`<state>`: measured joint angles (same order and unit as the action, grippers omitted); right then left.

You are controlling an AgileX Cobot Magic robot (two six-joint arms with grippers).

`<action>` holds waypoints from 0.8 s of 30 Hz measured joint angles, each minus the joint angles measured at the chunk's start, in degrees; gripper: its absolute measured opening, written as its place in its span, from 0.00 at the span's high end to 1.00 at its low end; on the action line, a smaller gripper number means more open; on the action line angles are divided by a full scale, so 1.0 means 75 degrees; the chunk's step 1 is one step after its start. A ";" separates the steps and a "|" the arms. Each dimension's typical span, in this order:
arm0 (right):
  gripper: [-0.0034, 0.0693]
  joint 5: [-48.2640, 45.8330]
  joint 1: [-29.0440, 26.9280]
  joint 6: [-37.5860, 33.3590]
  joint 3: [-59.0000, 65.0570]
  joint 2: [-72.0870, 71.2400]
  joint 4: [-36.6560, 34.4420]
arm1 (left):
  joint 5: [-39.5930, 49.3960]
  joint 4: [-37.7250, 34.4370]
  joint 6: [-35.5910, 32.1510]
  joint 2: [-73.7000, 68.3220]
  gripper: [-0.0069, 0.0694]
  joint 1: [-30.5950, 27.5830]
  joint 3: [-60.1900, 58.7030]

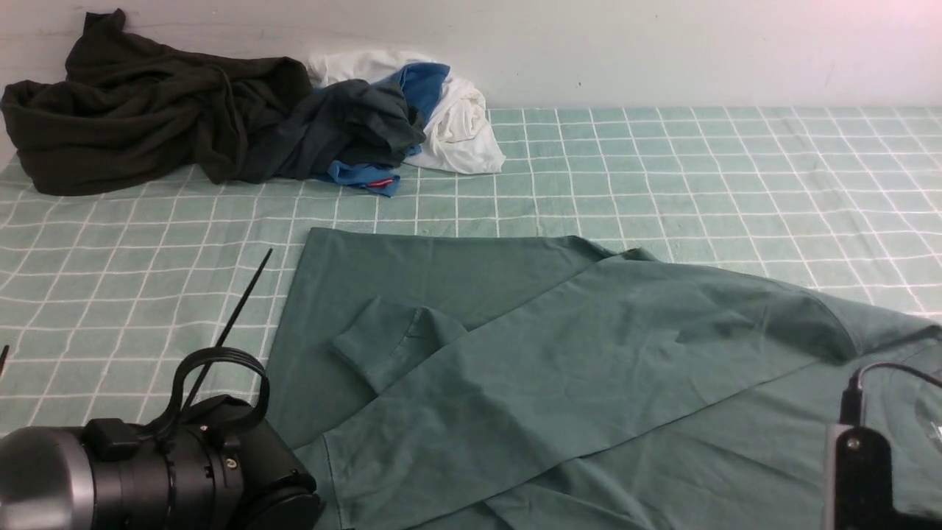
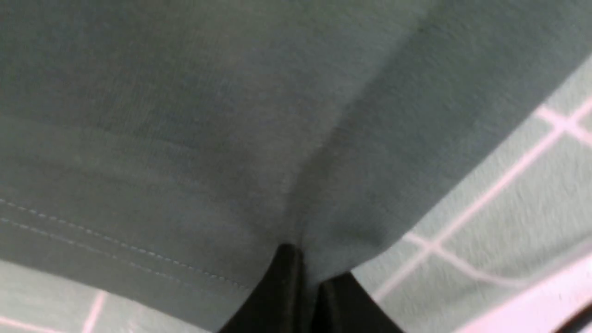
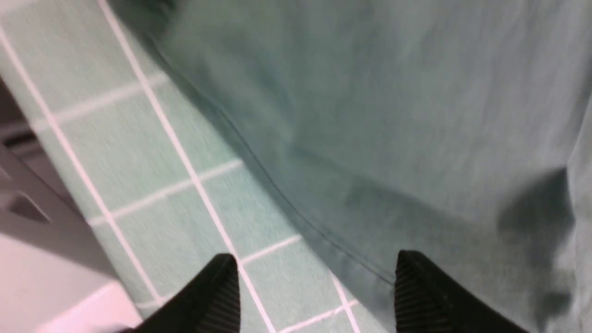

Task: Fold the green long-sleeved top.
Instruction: Use both arms simultaneously to clamp the lower edge of the clothing fabric

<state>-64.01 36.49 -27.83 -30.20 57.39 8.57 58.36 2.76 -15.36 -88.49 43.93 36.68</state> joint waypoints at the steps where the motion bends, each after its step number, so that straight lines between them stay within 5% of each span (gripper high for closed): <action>1: 0.37 0.0171 0.0000 -0.0001 0.0137 0.0054 0.0154 | 0.0018 0.0001 0.0000 0.0055 0.90 0.0000 -0.0021; 11: 0.37 0.1663 0.0000 -0.0048 0.1124 0.0893 0.1284 | 0.0002 -0.0007 0.0000 0.0376 0.90 0.0000 -0.0076; 24: 0.41 0.2420 0.0010 -0.0063 0.1222 0.1866 0.1522 | -0.0194 -0.0022 0.0000 0.0382 0.90 0.0000 -0.0085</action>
<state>-45.86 36.57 -28.30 -21.04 71.39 19.98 56.90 2.60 -15.36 -85.63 43.93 36.05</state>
